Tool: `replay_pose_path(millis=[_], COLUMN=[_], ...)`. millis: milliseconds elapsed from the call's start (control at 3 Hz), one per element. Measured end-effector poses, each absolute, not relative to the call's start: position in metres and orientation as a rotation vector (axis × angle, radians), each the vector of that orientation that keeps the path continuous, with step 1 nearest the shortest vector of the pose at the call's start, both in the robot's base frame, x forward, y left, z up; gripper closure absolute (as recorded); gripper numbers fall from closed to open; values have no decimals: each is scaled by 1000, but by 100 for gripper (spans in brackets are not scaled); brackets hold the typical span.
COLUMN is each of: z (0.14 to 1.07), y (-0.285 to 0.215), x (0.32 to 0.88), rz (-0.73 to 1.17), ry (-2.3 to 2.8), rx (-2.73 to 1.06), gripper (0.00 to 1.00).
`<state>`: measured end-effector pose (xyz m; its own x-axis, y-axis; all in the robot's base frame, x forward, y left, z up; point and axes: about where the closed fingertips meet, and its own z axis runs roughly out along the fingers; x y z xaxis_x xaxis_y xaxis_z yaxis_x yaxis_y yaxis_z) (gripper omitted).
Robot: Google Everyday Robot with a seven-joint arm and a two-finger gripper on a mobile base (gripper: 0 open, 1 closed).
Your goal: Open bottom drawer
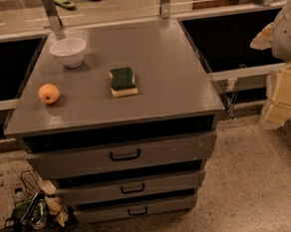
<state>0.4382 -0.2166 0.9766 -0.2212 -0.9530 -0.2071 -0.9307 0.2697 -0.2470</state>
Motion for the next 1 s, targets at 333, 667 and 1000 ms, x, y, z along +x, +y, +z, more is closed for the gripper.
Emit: replay_pose_path(millis=[333, 667, 1000], z=[977, 977, 977], y=[-217, -217, -217], x=[438, 438, 438], rz=[-100, -100, -100], ry=[2231, 2231, 2231], rx=[-1724, -1724, -1724], gripper=[0, 19, 42])
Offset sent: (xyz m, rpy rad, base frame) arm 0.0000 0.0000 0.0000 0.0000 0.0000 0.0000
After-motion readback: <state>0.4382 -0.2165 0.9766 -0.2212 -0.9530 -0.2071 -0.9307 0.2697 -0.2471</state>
